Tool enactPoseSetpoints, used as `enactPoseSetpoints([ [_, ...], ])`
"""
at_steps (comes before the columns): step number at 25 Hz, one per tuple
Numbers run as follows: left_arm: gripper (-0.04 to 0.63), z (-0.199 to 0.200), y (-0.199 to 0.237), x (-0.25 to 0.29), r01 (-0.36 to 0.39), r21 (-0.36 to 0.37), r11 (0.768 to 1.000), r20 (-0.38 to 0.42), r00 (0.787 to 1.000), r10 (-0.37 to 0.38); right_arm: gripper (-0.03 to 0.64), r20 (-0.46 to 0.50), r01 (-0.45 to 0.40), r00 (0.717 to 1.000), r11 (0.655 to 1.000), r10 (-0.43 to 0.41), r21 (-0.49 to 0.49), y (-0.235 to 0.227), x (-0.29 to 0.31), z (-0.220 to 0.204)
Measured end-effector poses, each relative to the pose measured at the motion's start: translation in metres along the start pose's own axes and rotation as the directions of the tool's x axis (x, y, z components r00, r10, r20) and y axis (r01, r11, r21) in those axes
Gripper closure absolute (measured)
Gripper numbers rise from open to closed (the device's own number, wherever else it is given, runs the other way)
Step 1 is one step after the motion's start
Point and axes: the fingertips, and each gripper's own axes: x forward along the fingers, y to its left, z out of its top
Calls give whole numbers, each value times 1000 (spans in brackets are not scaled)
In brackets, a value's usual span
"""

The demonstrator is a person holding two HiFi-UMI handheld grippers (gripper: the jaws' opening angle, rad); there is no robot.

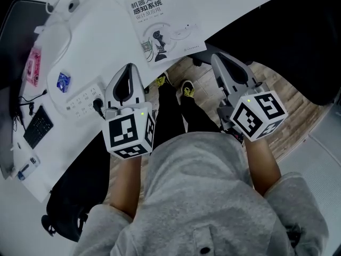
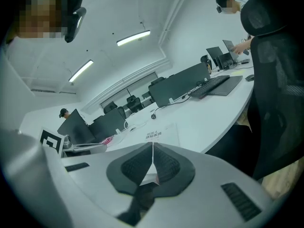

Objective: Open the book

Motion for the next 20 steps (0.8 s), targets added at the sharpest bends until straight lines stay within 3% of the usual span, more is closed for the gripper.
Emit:
enactPoseSetpoints([
  [11,585,-20,16,31,-10,-6,1000,-37,999,10,584,-60,6,998,995,0,99,-20,25,-33],
  [13,586,-28,17,38,-4,-13,1000,-55,998,4,565,-81,-4,997,995,13,102,-22,32,-43],
  [15,586,-35,17,45,6,-18,1000,-72,997,-7,502,-108,-20,994,995,30,101,-25,39,-54],
  [20,585,-54,11,61,37,-18,999,-113,993,-38,492,-131,18,991,990,1,139,-39,47,-71],
])
